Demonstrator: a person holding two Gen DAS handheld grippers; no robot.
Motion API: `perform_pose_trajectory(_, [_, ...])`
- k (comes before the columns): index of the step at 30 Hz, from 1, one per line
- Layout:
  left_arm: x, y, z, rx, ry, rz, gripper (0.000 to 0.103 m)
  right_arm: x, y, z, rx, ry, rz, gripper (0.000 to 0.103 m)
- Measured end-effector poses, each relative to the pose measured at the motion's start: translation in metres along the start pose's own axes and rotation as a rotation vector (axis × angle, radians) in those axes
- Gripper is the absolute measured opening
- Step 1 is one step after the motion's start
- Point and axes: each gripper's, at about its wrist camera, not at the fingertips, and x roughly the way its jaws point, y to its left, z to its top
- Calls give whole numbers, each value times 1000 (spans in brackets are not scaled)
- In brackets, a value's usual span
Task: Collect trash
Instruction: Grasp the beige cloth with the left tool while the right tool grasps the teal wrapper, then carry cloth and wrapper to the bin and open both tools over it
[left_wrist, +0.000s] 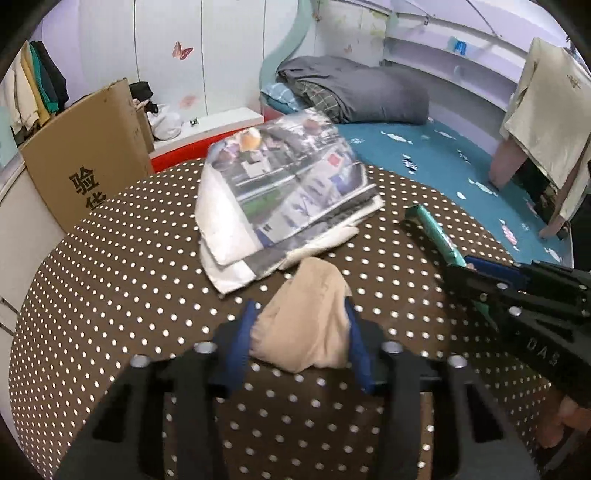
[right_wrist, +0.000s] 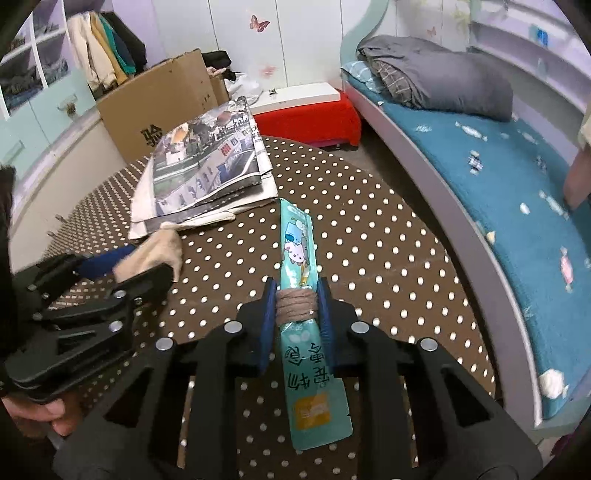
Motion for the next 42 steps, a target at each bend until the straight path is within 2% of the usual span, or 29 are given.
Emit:
perform_pose_trajectory(2, [-5, 1, -5, -46, 2, -31, 31, -11, -9, -3, 25, -13, 33, 22])
perform_pose_trajectory(10, [-37, -18, -23, -134, -45, -50, 30, -63, -36, -10, 55, -85, 82, 22])
perform_pose_trajectory(13, [-53, -30, -23, -166, -67, -91, 30, -83, -41, -9, 65, -125, 93, 22])
perform_pose_trajectory(21, [-94, -78, -2, -145, -167, -102, 30, -136, -64, 2, 78, -238, 99, 22])
perform_pose_trajectory(29, [-108, -136, 28, -76, -207, -162, 30, -179, -125, 6, 150, -324, 39, 22])
perform_pose_trajectory(36, [-94, -199, 44, -14, -177, -240, 30, -195, -201, -5, 268, -343, -55, 22])
perform_pose_trajectory(42, [-71, -248, 55, 39, -148, -277, 30, -182, -249, -19, 343, -302, -107, 22])
